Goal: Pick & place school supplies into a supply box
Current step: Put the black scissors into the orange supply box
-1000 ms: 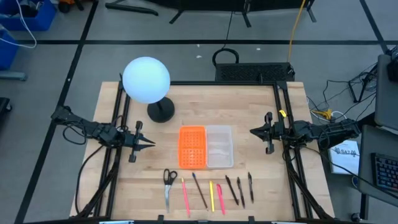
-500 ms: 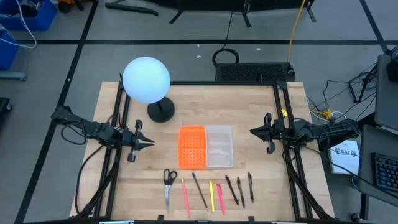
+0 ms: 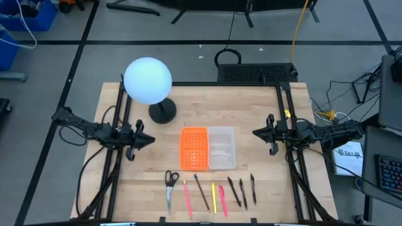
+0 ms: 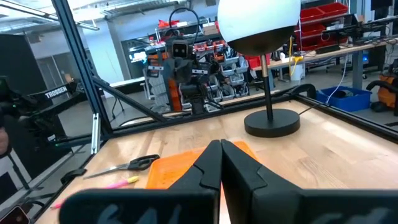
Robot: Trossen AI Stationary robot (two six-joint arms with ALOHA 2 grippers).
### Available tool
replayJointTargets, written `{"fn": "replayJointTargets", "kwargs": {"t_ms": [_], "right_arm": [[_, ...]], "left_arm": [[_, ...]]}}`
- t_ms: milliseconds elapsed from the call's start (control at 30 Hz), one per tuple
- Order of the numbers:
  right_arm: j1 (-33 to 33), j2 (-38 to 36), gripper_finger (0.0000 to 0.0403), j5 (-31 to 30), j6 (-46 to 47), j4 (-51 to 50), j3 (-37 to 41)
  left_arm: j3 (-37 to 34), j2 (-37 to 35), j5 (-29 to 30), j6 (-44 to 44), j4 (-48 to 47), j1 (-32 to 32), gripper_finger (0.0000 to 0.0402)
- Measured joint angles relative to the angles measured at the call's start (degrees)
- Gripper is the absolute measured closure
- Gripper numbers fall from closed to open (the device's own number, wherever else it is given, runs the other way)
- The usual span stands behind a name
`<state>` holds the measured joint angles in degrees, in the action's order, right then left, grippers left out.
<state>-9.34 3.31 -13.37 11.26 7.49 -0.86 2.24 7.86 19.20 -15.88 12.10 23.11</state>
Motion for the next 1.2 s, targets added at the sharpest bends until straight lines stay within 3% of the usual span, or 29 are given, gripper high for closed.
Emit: {"fn": "replayJointTargets", "kwargs": {"t_ms": [200,333,667,833,1000,1200], "right_arm": [[0.0,0.0,0.0403,-0.1,-4.3,-0.5,0.0],[0.0,0.0,0.0403,-0.1,-4.7,-0.4,0.0],[0.0,0.0,0.0403,-0.1,-6.4,-0.4,0.0],[0.0,0.0,0.0403,-0.1,-7.1,-0.4,0.0],[0.0,0.0,0.0403,-0.1,-9.1,-0.4,0.0],[0.0,0.0,0.0403,-0.1,-9.0,-0.5,0.0]], "left_arm": [[0.0,0.7,-3.5,-2.7,3.0,0.3,0.0355],[0.2,5.1,0.9,-6.5,6.5,1.7,0.0355],[7.7,30.5,13.8,-34.5,2.3,8.5,0.0355],[21.8,46.0,17.1,-46.6,-9.2,14.5,0.0355],[42.8,61.6,17.1,-63.4,-34.0,18.8,0.0355],[65.9,77.8,13.1,-81.8,-60.0,20.1,0.0355]]}}
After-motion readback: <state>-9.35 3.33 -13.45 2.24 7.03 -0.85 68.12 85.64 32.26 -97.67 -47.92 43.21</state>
